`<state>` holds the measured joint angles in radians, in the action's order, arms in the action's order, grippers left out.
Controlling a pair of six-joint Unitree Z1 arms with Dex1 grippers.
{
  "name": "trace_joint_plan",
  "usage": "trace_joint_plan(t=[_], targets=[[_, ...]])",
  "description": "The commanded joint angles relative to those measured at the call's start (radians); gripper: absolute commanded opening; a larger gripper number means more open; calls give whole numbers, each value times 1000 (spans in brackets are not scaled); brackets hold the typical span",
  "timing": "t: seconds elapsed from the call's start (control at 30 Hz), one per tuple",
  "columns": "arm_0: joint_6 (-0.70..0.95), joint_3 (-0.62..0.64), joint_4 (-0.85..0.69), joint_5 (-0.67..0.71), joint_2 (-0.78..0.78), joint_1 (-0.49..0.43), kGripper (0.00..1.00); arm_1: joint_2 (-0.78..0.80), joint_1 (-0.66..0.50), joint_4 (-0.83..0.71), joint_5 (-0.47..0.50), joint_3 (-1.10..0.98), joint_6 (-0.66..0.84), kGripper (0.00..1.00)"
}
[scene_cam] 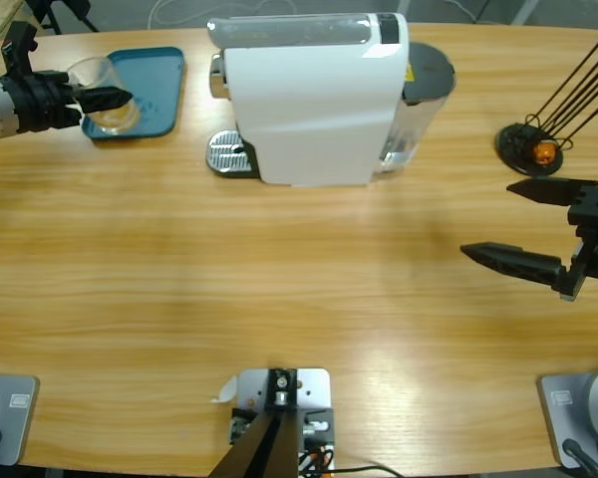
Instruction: Pour coffee
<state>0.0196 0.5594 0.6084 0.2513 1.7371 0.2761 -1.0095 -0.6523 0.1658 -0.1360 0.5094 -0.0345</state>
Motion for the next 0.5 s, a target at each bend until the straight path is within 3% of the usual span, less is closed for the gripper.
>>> trace_joint_plan(t=[0.03,0.5], targets=[[0,135,2,-27,163,-30,595,-8,-12,-13,9,-27,13,1000],[5,211,-40,-94,283,-29,600,5,-12,-22,20,-30,19,1000]])
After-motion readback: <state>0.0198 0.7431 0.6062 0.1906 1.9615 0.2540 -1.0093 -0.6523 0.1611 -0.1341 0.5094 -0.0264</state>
